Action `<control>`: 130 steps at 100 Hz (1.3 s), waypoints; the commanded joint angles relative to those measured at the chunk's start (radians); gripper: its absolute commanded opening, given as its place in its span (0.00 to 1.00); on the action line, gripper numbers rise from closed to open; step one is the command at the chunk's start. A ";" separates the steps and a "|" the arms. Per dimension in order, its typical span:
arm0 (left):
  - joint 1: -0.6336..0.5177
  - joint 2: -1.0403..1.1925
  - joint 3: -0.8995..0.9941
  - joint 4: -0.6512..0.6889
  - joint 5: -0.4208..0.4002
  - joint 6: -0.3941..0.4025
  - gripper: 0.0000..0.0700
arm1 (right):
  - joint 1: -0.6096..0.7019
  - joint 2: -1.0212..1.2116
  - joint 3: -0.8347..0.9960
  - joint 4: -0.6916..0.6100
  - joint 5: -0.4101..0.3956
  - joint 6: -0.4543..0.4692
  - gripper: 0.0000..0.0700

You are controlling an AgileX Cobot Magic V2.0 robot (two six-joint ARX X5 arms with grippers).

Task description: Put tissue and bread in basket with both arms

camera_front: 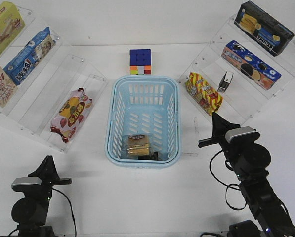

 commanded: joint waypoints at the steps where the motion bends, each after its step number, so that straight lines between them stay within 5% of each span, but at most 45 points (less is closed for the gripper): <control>1: 0.000 -0.001 -0.021 -0.006 0.003 0.031 0.00 | 0.003 0.002 0.014 0.013 0.000 0.010 0.00; 79: 0.000 -0.001 -0.020 -0.013 0.002 0.047 0.00 | 0.003 0.002 0.014 0.012 0.001 0.004 0.00; 110: 0.000 -0.001 -0.020 -0.013 0.002 0.047 0.00 | 0.003 -0.139 -0.127 0.008 0.049 -0.305 0.00; 130: 0.000 -0.001 -0.020 -0.012 0.002 0.047 0.00 | -0.048 -0.401 -0.353 -0.024 0.050 -0.391 0.00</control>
